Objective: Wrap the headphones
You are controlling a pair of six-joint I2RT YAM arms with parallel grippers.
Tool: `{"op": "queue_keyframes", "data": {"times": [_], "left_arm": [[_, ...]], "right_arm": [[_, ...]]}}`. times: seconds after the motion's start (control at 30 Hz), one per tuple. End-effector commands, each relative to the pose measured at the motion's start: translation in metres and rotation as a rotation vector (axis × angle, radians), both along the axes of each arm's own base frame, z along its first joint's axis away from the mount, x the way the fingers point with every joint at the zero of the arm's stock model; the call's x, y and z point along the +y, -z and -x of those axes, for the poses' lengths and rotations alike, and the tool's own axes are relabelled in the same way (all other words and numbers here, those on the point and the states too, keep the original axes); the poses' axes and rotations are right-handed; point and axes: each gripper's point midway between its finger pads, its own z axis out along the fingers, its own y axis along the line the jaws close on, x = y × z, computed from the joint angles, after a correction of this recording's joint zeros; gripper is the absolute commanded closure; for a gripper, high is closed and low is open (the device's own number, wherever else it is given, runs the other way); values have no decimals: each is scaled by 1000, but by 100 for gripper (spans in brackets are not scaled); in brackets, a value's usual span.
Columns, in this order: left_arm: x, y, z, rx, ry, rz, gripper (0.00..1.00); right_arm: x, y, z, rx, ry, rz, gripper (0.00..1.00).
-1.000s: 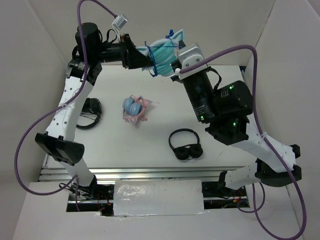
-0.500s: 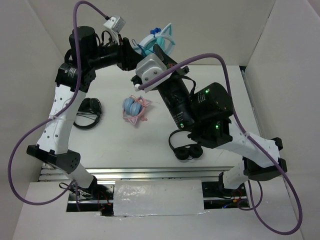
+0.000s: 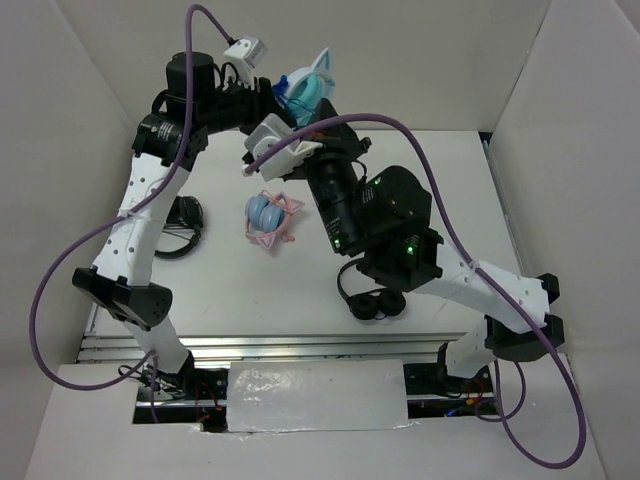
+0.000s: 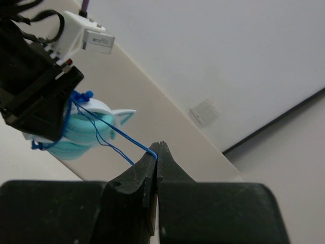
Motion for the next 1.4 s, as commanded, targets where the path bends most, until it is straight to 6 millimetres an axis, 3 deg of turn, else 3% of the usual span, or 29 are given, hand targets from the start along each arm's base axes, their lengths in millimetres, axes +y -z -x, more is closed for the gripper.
{"op": "queue_keyframes", "data": {"times": [0.0,0.23,0.3,0.5,0.57,0.63,0.7,0.73,0.8,0.83,0.87,0.9,0.93,0.97,1.0,1.1,1.17,1.33,1.37], "left_arm": [[91,92,-74,180,-423,-210,100],[143,118,-96,185,-678,-387,100],[167,119,-99,177,-778,-437,100],[193,110,-100,144,-879,-488,100],[189,114,-100,148,-853,-481,100],[171,112,-100,149,-756,-431,100],[158,108,-99,154,-680,-375,100],[136,106,-96,167,-564,-305,100],[124,95,-93,180,-473,-199,100],[106,88,-86,191,-356,-125,100],[106,82,-84,194,-326,-86,100],[101,76,-82,199,-292,-43,100],[97,72,-79,206,-259,-9,100],[92,63,-74,201,-198,41,100],[90,57,-71,211,-172,84,100],[82,37,-58,226,-41,210,100],[73,24,-48,235,47,284,100],[72,23,-42,234,52,302,100],[69,15,-35,224,94,322,100]], "right_arm": [[-83,-75,20,-109,-8,-326,100],[-107,-15,-40,19,276,-327,100],[-106,2,-55,68,284,-290,100],[-106,48,-113,210,191,-430,100],[-95,72,-122,280,144,-414,100],[-84,100,-127,385,95,-435,100],[-76,114,-131,468,3,-490,100],[-75,128,-133,517,-8,-500,100],[-84,133,-135,566,-64,-597,100],[-84,150,-140,597,-74,-626,100],[-92,144,-132,588,-112,-675,100],[-90,149,-129,620,-182,-719,100],[-86,168,-131,634,-215,-748,100],[-89,159,-116,615,-282,-787,100],[-78,180,-112,651,-368,-789,100],[-72,187,-97,648,-470,-804,100],[-65,207,-97,666,-502,-802,100],[-35,258,-92,758,-650,-731,100],[-30,265,-91,768,-668,-734,100]]}}
